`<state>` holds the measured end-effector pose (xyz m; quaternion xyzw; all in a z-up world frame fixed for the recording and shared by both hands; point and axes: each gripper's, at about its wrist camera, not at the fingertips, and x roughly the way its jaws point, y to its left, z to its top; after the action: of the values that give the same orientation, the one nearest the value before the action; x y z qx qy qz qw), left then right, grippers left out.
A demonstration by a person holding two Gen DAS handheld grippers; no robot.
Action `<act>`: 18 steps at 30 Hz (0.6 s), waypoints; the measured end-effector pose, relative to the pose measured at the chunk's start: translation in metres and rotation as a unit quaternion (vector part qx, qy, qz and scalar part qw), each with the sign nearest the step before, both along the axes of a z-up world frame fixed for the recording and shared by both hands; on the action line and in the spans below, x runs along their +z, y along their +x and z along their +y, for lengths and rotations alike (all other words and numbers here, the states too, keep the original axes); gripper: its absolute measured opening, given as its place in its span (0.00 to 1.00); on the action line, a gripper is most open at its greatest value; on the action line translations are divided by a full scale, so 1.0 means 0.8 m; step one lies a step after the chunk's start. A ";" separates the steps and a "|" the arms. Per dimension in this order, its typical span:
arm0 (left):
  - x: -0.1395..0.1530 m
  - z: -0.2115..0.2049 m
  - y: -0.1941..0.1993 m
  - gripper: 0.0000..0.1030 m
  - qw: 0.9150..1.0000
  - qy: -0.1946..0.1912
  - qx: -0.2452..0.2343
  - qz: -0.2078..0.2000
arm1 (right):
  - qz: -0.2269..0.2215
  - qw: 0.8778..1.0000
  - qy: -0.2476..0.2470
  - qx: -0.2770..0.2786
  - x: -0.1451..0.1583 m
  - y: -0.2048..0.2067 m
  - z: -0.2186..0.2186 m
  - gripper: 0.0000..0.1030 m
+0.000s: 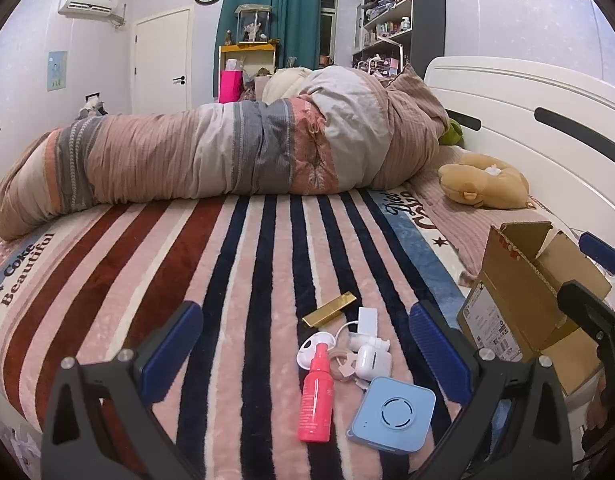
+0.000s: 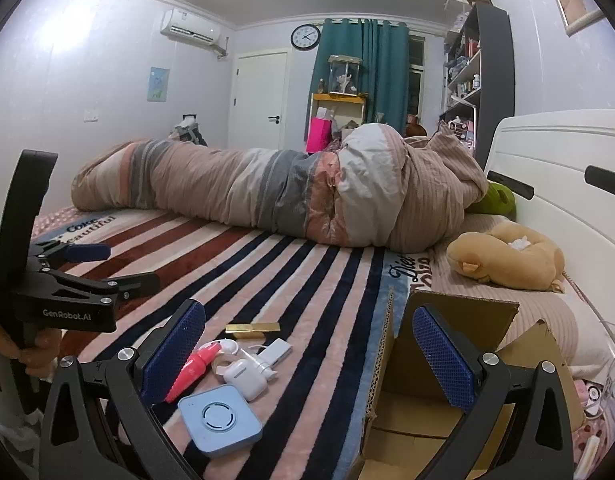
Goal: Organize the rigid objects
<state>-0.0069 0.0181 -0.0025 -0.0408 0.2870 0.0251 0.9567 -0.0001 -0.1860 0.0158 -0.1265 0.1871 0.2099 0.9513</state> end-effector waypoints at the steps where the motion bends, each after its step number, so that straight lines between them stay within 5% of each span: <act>1: 0.000 -0.001 0.001 1.00 1.000 -0.001 0.000 0.000 | 0.001 1.000 0.000 0.000 0.000 0.000 0.000 1.00; 18: -0.004 -0.002 0.001 1.00 1.000 0.000 -0.001 0.002 | 0.003 1.000 0.000 0.000 -0.003 0.002 -0.001 1.00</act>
<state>-0.0063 0.0163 -0.0055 -0.0400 0.2888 0.0244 0.9562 0.0014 -0.1865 0.0136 -0.1255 0.1902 0.2109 0.9506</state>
